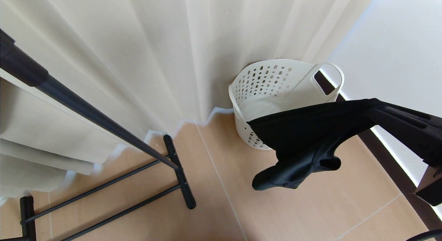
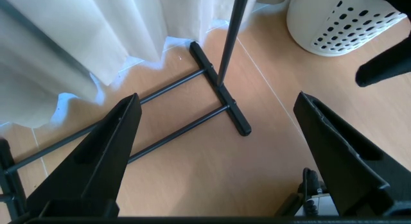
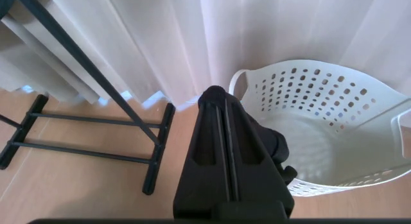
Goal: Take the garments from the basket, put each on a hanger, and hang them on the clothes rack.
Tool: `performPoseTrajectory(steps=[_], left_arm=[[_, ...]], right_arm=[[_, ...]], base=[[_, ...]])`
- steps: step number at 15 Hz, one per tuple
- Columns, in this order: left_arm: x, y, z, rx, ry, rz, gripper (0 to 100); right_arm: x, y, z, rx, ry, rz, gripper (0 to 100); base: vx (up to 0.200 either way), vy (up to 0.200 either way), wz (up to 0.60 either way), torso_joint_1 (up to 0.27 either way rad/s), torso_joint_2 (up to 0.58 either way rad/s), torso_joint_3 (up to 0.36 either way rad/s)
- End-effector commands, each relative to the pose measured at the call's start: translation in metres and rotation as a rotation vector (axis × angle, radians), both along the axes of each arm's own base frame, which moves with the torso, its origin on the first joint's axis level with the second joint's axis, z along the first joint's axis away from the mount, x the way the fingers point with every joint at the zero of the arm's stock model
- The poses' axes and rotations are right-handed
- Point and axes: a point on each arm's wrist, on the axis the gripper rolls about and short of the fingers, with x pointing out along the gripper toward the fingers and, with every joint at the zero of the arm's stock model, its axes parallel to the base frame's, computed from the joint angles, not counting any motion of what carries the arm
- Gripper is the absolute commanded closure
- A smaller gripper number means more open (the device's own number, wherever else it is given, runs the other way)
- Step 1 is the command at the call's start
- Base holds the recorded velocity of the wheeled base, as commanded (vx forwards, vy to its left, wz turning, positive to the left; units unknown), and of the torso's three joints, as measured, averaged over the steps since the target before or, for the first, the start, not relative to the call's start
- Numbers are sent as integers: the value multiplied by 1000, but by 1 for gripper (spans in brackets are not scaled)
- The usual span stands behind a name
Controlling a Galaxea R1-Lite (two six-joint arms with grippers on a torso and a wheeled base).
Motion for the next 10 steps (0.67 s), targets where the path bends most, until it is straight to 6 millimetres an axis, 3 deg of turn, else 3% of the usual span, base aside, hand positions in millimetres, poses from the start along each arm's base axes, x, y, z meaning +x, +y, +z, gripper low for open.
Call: performPoseTrajectory(steps=[1,10], left_arm=[[0,0,0,0,-1,-1,0],[0,0,0,1,-1,-1,0]], right_arm=[[1,0,-1,-4,2,-7,100],[8,0,-7,-34,21,-19,100]], base=[[0,0,0,2,7,51],[0,0,0,1,2,182]])
